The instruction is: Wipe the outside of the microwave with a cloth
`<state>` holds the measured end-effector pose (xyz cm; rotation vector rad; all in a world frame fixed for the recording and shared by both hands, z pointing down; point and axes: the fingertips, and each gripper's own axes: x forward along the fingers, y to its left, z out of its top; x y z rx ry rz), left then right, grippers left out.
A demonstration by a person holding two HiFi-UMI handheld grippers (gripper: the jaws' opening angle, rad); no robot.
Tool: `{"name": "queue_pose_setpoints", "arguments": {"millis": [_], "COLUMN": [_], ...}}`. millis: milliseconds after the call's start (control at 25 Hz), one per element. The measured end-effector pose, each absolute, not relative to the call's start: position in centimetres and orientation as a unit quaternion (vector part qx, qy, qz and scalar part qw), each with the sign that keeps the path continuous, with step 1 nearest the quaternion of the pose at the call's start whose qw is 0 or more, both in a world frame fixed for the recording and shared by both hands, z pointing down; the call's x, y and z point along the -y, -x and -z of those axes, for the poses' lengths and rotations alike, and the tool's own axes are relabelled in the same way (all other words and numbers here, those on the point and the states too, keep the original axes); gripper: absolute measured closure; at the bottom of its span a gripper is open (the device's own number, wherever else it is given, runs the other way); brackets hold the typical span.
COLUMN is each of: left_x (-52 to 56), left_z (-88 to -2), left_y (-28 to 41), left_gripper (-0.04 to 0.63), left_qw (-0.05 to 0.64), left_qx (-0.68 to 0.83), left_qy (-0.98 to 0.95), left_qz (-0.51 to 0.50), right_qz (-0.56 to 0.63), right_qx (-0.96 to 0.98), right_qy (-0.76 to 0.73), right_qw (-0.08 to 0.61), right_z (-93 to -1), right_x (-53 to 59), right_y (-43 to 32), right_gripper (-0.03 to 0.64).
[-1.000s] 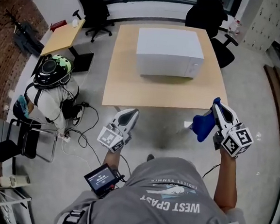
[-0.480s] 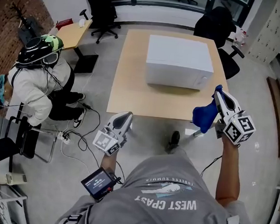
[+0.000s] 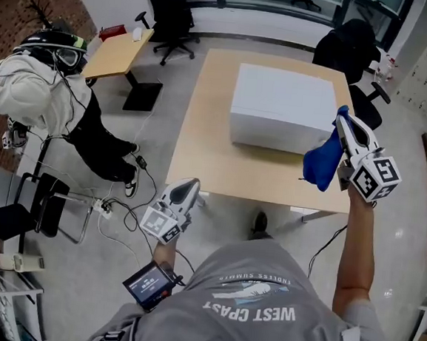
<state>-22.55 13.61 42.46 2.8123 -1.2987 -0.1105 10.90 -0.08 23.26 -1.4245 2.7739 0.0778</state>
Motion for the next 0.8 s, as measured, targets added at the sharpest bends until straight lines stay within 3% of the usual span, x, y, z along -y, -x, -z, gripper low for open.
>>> {"name": "queue_pose_setpoints", "arguments": {"millis": [480, 800], "left_x": [0.0, 3.7], "left_z": [-42.8, -44.5], "left_y": [16.4, 15.7], "left_gripper": [0.572, 0.572], "left_qw": [0.038, 0.054], "left_qx": [0.455, 0.501], "left_qy": [-0.889, -0.864], "left_qz": [0.011, 0.001], "right_qz": [-0.098, -0.065], "right_qx": [-0.942, -0.969], "right_qy": [0.318, 0.233], "right_qw": [0.034, -0.058], "right_z": [-15.8, -25.9], "right_x": [21.1, 32.1], "right_y": [-3.3, 6.2], "right_gripper": [0.584, 0.584]}}
